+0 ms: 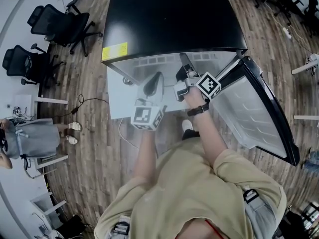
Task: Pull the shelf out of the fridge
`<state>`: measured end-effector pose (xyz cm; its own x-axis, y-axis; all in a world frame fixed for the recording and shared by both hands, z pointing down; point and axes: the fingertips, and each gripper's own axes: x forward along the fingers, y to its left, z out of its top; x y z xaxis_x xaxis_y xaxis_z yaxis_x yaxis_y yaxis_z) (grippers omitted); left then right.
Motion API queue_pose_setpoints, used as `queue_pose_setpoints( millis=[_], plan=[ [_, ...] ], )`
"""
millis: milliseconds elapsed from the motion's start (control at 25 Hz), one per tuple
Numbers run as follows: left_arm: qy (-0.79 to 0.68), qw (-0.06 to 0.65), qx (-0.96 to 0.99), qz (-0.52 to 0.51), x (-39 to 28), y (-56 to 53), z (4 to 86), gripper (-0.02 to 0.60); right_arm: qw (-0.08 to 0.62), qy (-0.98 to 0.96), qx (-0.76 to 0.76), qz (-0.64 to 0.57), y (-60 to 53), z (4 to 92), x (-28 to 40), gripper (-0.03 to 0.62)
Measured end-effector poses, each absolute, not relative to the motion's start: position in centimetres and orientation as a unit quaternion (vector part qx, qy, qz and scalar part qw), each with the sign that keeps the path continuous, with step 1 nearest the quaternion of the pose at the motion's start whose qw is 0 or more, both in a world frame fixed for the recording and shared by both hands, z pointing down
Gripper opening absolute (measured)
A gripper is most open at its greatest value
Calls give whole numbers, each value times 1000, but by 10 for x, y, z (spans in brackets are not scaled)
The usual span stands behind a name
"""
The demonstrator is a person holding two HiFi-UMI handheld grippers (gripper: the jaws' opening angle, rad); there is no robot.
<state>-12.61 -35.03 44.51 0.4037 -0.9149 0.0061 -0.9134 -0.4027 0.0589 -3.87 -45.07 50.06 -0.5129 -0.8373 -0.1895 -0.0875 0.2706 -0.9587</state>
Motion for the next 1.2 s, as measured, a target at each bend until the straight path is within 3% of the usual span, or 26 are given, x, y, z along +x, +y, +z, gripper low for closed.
queue_pose_setpoints(
  millis=[320,680,1200],
  plan=[
    [-546,47,836,-25,-130,-357,444,2,451,638,-300,-548,-469,502,-28,41],
    [-546,54,836,-31,-130,-349,442,2,496,572,-319,-570,-468,504,-25,46],
    [-543,53,837,-35,-130,-320,437,2,491,578,-341,-555,-453,507,-21,35]
  ],
)
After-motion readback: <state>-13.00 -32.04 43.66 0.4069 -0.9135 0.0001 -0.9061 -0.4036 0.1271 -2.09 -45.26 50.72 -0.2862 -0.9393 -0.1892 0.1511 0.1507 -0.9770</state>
